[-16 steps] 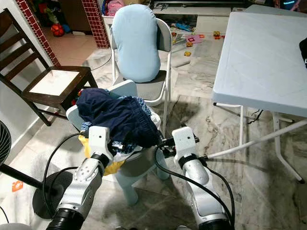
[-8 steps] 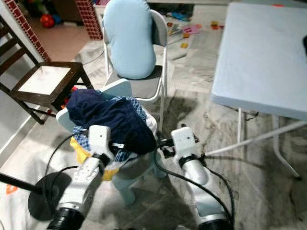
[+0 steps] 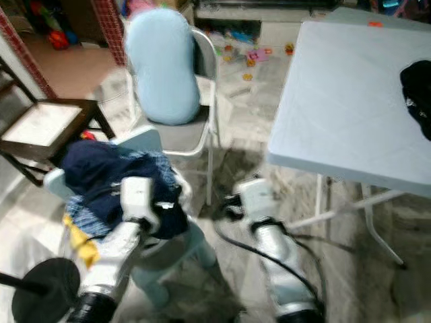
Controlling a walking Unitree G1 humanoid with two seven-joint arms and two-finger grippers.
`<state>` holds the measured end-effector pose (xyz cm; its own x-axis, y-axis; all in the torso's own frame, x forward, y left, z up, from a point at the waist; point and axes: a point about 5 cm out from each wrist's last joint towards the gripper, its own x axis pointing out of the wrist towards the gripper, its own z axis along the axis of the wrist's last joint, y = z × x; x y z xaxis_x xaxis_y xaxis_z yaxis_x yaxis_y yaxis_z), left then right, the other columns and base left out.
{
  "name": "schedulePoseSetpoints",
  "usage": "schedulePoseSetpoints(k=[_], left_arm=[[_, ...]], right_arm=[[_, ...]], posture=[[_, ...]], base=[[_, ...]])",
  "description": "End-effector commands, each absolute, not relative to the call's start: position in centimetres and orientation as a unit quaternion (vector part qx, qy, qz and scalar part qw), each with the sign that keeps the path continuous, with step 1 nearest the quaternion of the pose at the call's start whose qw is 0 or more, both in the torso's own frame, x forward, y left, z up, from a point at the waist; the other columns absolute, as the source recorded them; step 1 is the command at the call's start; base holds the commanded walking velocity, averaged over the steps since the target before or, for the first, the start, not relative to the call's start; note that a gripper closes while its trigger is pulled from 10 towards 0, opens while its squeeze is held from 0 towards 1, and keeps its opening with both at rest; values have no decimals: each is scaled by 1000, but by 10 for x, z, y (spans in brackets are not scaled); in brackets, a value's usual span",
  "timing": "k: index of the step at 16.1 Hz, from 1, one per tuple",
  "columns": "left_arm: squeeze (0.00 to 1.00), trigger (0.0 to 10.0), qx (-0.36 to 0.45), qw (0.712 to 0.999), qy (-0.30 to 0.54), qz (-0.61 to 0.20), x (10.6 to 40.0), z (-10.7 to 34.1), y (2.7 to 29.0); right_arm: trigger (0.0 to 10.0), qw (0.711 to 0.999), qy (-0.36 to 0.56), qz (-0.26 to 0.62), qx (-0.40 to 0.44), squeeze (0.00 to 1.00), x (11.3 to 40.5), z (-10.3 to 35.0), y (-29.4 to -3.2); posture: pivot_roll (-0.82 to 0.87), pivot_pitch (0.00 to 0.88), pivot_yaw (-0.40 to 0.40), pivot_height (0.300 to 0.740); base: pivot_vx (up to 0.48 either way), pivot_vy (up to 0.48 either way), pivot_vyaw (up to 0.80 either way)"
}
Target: Hang hanger
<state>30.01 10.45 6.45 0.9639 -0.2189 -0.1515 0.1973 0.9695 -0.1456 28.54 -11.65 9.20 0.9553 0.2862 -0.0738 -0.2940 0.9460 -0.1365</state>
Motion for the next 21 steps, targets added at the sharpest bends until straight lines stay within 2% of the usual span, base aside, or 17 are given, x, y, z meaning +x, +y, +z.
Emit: schedulePoseSetpoints(k=[1, 5, 9, 12, 14, 18, 20, 21], left_arm=[[0, 10000, -66, 988, 92, -104, 298, 62, 102], [0, 10000, -65, 988, 103, -99, 293, 58, 96], [0, 10000, 0, 986, 138, -96, 277, 53, 107], [0, 10000, 84, 968, 183, -149, 271, 39, 103], [0, 10000, 109, 963, 194, -154, 274, 40, 99], [0, 10000, 193, 929, 209, -237, 265, 42, 83], [0, 10000, 209, 917, 221, -260, 262, 39, 80], [0, 10000, 219, 909, 224, -274, 260, 39, 78]], right_arm=[[10000, 986, 30, 146, -79, 0, 285, 91, -119], [10000, 985, 34, 150, -79, 0, 285, 90, -118], [10000, 983, 43, 157, -81, 0, 282, 88, -121], [10000, 982, 46, 166, -83, 0, 283, 88, -117], [10000, 980, 41, 173, -87, 0, 283, 91, -114], [10000, 980, 54, 170, -85, 0, 280, 87, -117], [10000, 977, 64, 189, -81, 0, 278, 85, -113], [10000, 967, 81, 226, -88, 0, 275, 82, -111]], posture=[[-89, 125, 81, 740], [-88, 126, 78, 740], [-81, 138, 68, 740], [-74, 142, 65, 740], [-86, 152, 67, 740], [-84, 167, 82, 740], [-84, 170, 84, 740], [-87, 169, 86, 740]], base=[[0, 0, 0], [0, 0, 0], [0, 0, 0], [0, 0, 0], [0, 0, 0], [0, 0, 0], [0, 0, 0], [0, 0, 0]])
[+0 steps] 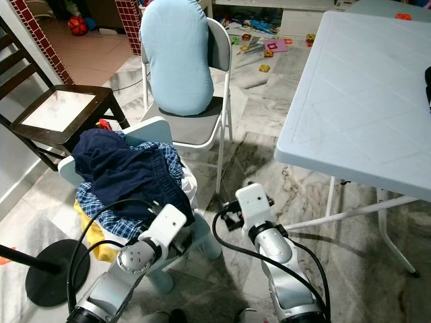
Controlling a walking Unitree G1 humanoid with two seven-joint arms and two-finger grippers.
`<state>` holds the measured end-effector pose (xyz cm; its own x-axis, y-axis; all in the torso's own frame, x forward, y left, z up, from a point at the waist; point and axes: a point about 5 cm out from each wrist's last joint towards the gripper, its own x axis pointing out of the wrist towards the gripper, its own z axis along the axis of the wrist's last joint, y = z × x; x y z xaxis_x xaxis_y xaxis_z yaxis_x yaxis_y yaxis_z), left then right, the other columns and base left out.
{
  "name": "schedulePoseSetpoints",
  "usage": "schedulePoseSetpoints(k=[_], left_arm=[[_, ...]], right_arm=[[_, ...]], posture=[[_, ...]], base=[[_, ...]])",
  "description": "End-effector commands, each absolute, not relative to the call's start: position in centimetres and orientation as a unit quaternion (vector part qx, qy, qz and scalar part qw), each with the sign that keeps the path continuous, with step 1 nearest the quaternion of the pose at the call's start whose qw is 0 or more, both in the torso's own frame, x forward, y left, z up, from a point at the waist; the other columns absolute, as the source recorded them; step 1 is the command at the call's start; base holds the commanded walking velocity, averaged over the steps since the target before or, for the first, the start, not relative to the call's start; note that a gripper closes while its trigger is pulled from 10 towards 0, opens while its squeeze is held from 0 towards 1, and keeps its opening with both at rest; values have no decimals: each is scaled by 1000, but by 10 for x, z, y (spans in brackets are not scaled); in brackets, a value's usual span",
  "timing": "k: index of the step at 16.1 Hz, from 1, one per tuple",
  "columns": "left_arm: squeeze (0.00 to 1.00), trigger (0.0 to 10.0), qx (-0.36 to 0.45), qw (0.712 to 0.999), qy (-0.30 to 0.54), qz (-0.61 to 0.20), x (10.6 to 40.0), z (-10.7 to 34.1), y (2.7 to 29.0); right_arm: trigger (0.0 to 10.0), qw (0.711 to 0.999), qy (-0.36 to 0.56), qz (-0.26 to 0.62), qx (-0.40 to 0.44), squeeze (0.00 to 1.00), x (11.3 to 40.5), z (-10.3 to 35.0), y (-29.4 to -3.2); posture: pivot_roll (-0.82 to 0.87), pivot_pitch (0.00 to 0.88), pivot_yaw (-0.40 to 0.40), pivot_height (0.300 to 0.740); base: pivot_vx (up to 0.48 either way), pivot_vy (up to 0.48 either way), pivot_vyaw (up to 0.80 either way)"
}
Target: Hang hanger
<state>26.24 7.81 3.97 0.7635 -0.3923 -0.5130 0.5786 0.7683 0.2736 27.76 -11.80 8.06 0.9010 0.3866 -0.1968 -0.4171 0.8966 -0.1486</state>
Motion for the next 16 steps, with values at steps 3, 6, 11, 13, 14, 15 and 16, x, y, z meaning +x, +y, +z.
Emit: schedulePoseSetpoints(k=[3, 6, 11, 13, 14, 15, 16], left_arm=[[0, 10000, 236, 898, 228, -292, 257, 39, 75], [0, 10000, 268, 885, 227, -307, 256, 39, 80], [0, 0, 277, 904, 221, -240, 267, 32, 124], [0, 0, 282, 904, 219, -234, 270, 33, 128], [0, 0, 281, 907, 216, -225, 272, 33, 130], [0, 0, 282, 909, 212, -224, 275, 33, 130], [0, 0, 283, 909, 210, -223, 276, 33, 130]], right_arm=[[10000, 961, 94, 237, -108, 0, 273, 77, -117], [10000, 954, 106, 256, -113, 0, 271, 74, -112], [10000, 948, 110, 273, -121, 0, 266, 69, -104], [10000, 948, 108, 274, -124, 0, 267, 70, -104], [10000, 947, 106, 275, -126, 0, 268, 71, -103], [10000, 947, 105, 275, -126, 0, 268, 71, -103], [10000, 947, 105, 275, -127, 0, 268, 71, -103]], posture=[[-85, 169, 86, 740], [-77, 172, 90, 740], [-65, 176, 87, 740], [-61, 176, 84, 740], [-61, 176, 83, 740], [-61, 176, 83, 740], [-61, 176, 83, 740]], base=[[0, 0, 0], [0, 0, 0], [0, 123, 0], [0, 0, 0], [0, 0, 0], [0, 0, 0], [0, 0, 0]])
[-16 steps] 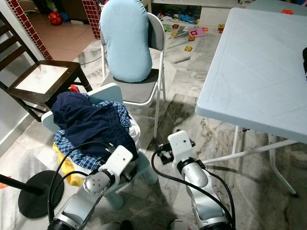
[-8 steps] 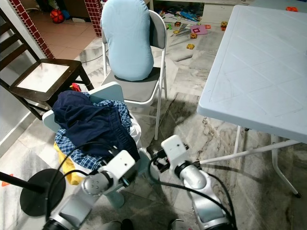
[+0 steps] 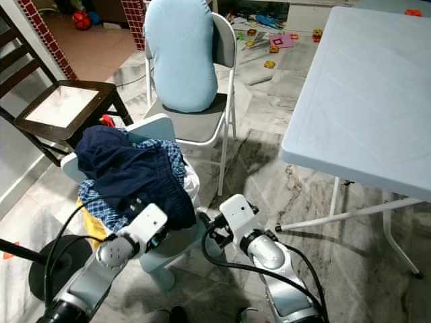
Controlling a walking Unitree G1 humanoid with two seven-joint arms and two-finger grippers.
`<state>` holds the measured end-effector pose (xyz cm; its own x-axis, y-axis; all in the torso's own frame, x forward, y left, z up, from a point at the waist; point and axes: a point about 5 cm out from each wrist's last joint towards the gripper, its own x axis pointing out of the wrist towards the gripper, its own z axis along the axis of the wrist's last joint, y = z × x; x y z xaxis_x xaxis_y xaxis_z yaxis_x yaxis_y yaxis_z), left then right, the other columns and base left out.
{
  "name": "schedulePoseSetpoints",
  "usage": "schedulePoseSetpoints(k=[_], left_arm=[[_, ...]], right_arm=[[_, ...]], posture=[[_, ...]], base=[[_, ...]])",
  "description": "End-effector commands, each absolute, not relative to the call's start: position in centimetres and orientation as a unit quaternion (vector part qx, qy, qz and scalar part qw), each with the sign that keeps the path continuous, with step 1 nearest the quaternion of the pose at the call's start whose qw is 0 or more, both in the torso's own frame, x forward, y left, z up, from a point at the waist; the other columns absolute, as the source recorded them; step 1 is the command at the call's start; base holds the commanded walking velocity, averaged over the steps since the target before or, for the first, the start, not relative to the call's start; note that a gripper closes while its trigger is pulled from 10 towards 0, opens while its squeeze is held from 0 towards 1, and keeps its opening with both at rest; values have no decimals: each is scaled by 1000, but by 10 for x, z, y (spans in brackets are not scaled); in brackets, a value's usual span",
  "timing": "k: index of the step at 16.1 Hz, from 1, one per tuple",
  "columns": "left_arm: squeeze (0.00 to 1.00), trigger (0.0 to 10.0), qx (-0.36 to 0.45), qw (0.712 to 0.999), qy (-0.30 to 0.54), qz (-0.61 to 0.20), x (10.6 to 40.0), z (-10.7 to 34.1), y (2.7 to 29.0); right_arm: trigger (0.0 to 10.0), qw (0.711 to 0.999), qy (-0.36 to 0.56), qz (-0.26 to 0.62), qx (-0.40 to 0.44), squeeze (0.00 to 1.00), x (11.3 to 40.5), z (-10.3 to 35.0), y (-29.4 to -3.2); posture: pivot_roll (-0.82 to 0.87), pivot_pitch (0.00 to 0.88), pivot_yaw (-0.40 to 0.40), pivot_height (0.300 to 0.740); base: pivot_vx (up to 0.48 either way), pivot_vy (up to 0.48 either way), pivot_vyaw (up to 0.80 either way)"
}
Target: Hang hanger
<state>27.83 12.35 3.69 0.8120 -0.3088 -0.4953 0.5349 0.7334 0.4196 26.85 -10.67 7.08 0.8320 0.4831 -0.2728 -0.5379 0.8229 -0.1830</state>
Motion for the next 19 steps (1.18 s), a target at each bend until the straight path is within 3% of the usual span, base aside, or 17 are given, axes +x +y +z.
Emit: schedulePoseSetpoints(k=[1, 7, 9, 18, 19], left_arm=[[0, 0, 284, 910, 204, -223, 279, 33, 129], [0, 0, 289, 914, 192, -210, 286, 35, 133], [0, 0, 297, 920, 187, -177, 294, 39, 150], [0, 0, 321, 940, 110, -42, 315, 63, 182], [0, 4392, 320, 939, 120, -51, 313, 59, 180]], right_arm=[[10000, 947, 105, 276, -128, 0, 268, 71, -103], [10000, 947, 106, 274, -128, 0, 267, 70, -103], [10000, 947, 106, 275, -128, 0, 267, 70, -103], [10000, 951, 92, 267, -127, 0, 269, 73, -101], [10000, 951, 90, 266, -127, 0, 269, 73, -101]], posture=[[-65, 178, 83, 740], [-65, 179, 87, 740], [-61, 180, 86, 740], [-59, 178, 89, 740], [-59, 178, 89, 740]], base=[[0, 0, 0], [0, 0, 0], [0, 0, 0], [0, 0, 0], [0, 0, 0]])
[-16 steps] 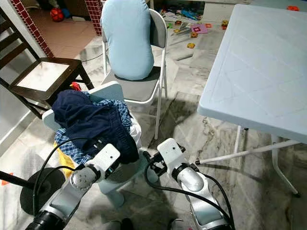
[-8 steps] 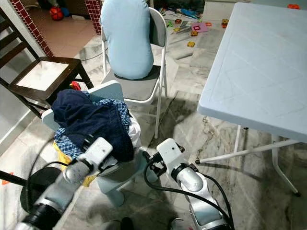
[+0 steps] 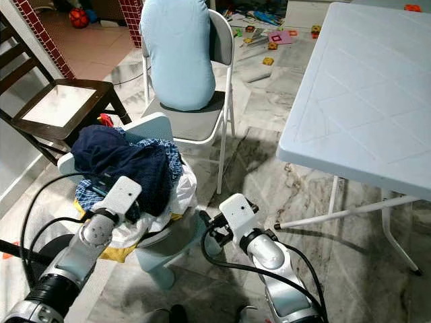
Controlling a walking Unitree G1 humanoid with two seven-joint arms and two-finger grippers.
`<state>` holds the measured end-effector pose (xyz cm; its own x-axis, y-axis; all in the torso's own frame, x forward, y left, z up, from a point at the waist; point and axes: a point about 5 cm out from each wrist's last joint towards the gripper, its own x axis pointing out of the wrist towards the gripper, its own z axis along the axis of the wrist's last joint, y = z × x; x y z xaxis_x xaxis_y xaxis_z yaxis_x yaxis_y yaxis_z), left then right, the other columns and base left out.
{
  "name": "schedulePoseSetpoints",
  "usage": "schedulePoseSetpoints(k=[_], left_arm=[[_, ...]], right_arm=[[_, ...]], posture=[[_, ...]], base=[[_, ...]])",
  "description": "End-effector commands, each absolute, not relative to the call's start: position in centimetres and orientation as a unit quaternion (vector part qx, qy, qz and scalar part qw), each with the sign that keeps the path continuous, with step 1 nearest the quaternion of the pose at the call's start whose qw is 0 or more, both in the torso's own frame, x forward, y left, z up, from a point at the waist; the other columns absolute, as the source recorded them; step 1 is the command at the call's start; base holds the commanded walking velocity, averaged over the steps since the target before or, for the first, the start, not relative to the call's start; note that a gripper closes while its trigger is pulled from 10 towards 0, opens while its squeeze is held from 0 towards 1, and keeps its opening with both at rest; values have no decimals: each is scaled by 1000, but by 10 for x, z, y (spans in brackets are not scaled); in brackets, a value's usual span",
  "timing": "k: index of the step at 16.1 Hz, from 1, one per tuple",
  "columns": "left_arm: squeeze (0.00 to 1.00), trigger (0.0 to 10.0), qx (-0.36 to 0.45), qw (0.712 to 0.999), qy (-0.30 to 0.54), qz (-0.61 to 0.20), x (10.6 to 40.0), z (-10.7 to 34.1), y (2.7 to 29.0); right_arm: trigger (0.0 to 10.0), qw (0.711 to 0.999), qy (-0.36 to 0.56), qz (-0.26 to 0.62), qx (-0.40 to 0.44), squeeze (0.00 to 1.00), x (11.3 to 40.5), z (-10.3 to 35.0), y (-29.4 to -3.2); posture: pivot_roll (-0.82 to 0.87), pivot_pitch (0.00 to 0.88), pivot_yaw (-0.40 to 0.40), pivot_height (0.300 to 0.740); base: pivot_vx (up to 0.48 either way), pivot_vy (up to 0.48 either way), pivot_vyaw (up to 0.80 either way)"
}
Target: Hang hanger
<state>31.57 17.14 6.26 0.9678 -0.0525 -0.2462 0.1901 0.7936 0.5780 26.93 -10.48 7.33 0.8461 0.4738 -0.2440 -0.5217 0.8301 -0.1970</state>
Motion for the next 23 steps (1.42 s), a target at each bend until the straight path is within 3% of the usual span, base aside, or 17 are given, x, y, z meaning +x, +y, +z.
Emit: schedulePoseSetpoints(k=[1, 2, 3, 5, 7, 10, 18, 23], left_arm=[[0, 10000, 305, 938, 141, -85, 310, 49, 171], [0, 10000, 292, 940, 142, -103, 309, 47, 163], [1000, 10000, 274, 944, 136, -120, 308, 48, 155], [1000, 10000, 284, 942, 114, -141, 306, 52, 142], [1000, 10000, 377, 912, 48, -156, 303, 66, 133], [1000, 10000, 399, 902, -7, -165, 297, 81, 122], [1000, 10000, 417, 860, 105, -274, 269, 51, 117], [1000, 10000, 435, 825, 85, -351, 270, 63, 83]], right_arm=[[10000, 952, 89, 265, -127, 0, 269, 74, -101], [10000, 952, 89, 265, -128, 0, 270, 74, -102], [10000, 952, 89, 265, -128, 0, 270, 74, -102], [10000, 952, 88, 264, -129, 0, 270, 74, -102], [10000, 952, 88, 263, -128, 0, 269, 74, -103], [10000, 952, 91, 264, -128, 0, 267, 72, -103], [10000, 951, 93, 264, -128, 0, 268, 71, -103], [10000, 949, 92, 272, -129, 0, 269, 71, -99]], posture=[[-59, 178, 89, 740], [-59, 178, 89, 740], [-59, 178, 89, 740], [-62, 178, 84, 740], [-64, 182, 88, 740], [-57, 185, 88, 740], [-52, 189, 92, 740], [-50, 189, 92, 740]], base=[[0, 0, 0], [0, 0, 0], [0, 0, 0], [0, 0, 0], [0, 0, 0], [0, 0, 0], [0, 0, 0], [0, 0, 0]])
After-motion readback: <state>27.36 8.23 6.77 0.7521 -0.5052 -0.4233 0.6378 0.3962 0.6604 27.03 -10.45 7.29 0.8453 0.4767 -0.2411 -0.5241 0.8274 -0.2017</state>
